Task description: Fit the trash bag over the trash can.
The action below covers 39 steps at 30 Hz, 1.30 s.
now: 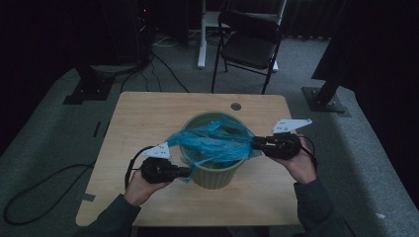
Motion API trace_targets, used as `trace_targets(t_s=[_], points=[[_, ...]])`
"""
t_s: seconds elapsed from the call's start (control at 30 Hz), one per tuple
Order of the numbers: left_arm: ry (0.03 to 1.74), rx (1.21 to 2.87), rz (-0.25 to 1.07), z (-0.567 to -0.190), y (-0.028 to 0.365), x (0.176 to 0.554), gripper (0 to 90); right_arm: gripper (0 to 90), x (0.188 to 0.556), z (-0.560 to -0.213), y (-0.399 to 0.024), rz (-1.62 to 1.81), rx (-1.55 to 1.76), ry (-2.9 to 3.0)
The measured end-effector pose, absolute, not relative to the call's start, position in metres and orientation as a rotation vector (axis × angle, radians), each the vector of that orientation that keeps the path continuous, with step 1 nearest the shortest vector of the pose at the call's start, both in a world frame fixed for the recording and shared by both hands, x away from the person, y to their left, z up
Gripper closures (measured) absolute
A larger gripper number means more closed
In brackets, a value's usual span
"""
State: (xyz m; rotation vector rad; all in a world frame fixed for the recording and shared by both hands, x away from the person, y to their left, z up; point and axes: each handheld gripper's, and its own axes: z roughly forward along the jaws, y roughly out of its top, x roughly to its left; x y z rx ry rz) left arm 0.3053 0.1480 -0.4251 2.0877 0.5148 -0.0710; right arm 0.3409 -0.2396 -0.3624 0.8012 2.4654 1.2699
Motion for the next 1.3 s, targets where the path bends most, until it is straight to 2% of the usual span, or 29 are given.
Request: trace_targets(t_s=[0.23,0.7,1.0,1.3], points=[[0.501,2.151,-0.076,-0.437,0.135,0.304,88.7,73.0,0.338,-0.367,-0.243,1.284,0.805,2.493],[0.548,2.159,-0.041,-0.446,0.141,0.309,88.7,73.7,0.332,-0.369,-0.243,1.303,0.787,2.529],[0.564,2.180,-0.002,-0.449,0.138,0.310,88.5,84.1,0.327,-0.380,-0.246,1.292,0.808,2.536],[0.617,2.160,0.020,-0.449,0.150,0.313,87.8,87.3,0.328,-0.391,-0.245,1.263,0.824,2.556]])
